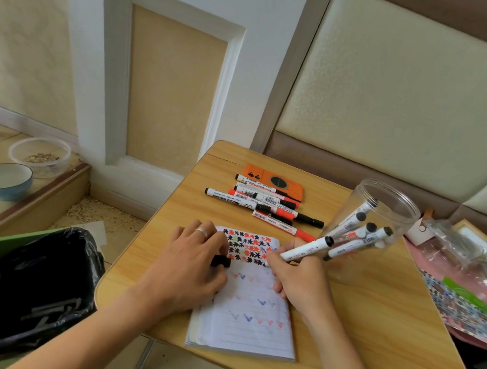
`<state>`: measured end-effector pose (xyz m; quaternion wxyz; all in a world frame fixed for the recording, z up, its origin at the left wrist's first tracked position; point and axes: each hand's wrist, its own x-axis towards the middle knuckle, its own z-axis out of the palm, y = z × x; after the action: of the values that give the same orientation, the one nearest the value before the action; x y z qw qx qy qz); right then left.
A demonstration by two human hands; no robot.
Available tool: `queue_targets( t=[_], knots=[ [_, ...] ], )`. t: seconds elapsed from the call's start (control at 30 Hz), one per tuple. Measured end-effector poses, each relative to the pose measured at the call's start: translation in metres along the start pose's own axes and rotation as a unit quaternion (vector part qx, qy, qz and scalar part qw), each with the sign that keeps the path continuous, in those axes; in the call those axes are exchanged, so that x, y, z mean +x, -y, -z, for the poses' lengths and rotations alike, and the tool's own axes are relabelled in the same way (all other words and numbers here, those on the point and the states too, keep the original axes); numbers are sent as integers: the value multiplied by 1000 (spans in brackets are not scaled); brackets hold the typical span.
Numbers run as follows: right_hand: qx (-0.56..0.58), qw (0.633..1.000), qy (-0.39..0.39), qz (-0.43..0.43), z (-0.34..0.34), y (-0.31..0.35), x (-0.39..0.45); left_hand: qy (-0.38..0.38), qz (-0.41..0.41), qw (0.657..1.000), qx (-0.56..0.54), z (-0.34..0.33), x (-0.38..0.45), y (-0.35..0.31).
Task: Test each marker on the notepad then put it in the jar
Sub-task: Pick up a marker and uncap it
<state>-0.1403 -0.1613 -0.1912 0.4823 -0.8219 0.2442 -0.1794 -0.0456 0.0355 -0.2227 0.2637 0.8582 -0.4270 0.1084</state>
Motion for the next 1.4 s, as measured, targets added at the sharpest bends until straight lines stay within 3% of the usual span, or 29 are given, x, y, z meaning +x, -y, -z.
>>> queue_targets(
  t=[0.1,0.33,0.73,1.0,1.27,1.4],
  knots=[
    [23,1000,-9,1,-2,4,-3,-7,-2,1000,7,-3,1,1],
    [206,978,29,0,-21,27,-19,-49,-18,997,-49,3,0,-1],
    [238,971,25,-27,-26,28,-25,-64,-27,995,-71,8,0,-5],
    [219,970,100,-19,-27,36,-30,-68,-55,992,-96,9,-1,-7],
    [361,924,-7,-122,-18,27,-18,-78,-25,991,-107,15,-2,-8],
    [309,945,-15,-105,-25,24,-18,-44,-41,985,-161,14,-3,-10]
  ],
)
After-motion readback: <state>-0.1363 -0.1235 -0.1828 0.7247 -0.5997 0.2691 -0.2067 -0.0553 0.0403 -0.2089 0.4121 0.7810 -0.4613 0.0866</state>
